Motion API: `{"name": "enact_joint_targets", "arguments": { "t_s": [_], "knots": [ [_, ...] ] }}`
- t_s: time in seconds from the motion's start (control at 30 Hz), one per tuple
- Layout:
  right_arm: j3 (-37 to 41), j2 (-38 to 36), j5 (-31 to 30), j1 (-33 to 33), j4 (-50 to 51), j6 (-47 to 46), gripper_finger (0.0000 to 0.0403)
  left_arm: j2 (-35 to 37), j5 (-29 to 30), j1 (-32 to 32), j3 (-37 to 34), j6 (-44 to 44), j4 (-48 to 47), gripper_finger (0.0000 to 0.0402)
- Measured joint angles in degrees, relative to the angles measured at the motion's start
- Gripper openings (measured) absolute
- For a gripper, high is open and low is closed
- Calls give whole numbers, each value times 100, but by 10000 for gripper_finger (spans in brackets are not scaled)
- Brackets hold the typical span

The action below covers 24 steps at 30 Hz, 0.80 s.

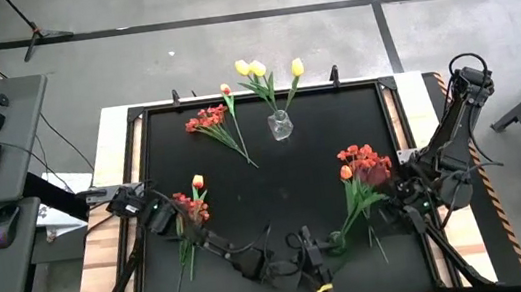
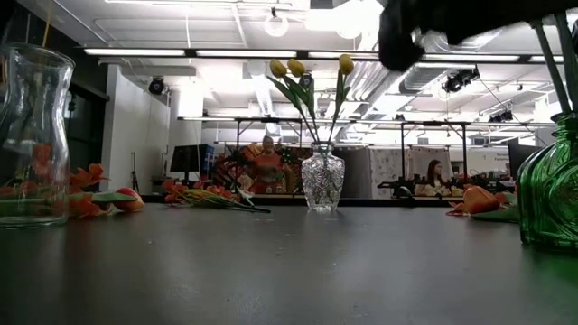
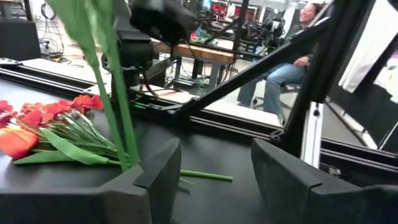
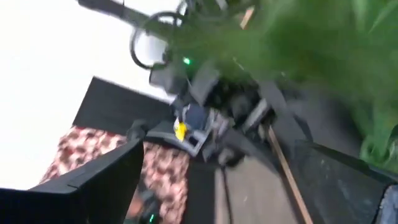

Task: Sort flowers into vase by color
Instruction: Put the red tulip into the green vase

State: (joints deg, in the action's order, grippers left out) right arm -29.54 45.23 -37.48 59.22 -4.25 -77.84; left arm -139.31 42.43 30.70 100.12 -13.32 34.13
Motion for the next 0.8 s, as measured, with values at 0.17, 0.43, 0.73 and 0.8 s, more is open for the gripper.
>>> {"name": "enact_joint_targets", "arguments": {
  "t_s": [0.17,0.43,0.73,0.8],
  "knots": [
    [0,2,894,0,72,-603,399,531,455,199,0,176,-1049,197],
    [0,155,2954,7,1243,-2174,399,1862,1323,263,2,294,-3689,197],
    [0,1014,3756,153,1943,-2605,393,3100,2335,25,9,-734,-6298,197],
    [0,1142,3754,147,2165,-2648,373,3203,2482,-65,9,-1276,-6790,197]
  ]
}}
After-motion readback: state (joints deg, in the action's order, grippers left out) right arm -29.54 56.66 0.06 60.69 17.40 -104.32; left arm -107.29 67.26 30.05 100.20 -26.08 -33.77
